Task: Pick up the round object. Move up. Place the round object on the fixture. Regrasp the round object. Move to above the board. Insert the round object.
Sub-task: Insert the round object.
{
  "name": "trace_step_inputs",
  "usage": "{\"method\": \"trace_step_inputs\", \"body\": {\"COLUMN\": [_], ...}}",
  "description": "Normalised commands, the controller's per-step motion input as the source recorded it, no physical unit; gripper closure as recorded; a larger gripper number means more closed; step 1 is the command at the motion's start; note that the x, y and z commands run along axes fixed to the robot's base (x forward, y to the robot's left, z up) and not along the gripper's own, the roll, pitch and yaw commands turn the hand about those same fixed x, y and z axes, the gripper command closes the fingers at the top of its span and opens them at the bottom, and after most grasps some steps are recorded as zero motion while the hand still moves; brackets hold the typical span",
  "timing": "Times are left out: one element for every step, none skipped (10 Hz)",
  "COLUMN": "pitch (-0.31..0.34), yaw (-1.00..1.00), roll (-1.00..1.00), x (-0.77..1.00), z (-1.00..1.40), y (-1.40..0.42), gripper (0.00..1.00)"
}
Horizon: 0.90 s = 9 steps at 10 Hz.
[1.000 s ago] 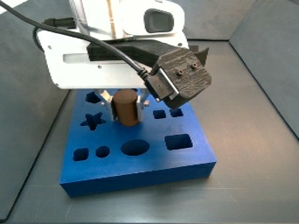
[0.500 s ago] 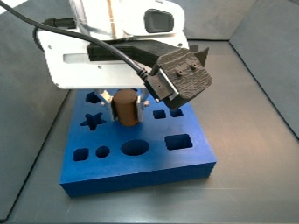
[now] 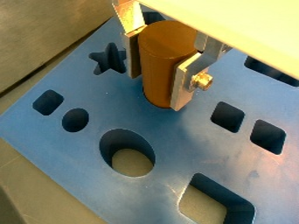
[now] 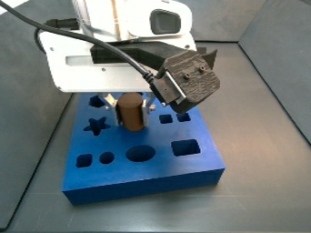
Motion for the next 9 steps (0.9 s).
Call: {"method": "trace_step_inputs", "body": {"pitch": [0.011, 0.0, 0.0, 0.0, 0.0, 0.046, 0.009, 0.011, 0.0], "yaw": [0.0, 0.0, 0.0, 0.0, 0.0, 0.0, 0.0, 0.0, 0.0], "roll": [0.04, 0.03, 0.03, 0.03, 0.03, 0.01, 0.0, -0.03, 0.0], "x": [-0.01, -0.03, -0.03, -0.04, -0.03, 0.0, 0.0, 0.0, 0.0], "z": [-0.03, -0.03, -0.05, -0.05, -0.04, 0.0, -0.01, -0.05, 0.0], "y": [0.0, 0.0, 0.0, 0.0, 0.0, 0.0, 0.0, 0.01, 0.0], "gripper": [1.0, 1.0, 1.0, 1.0, 1.0, 1.0, 1.0, 1.0, 1.0]}}
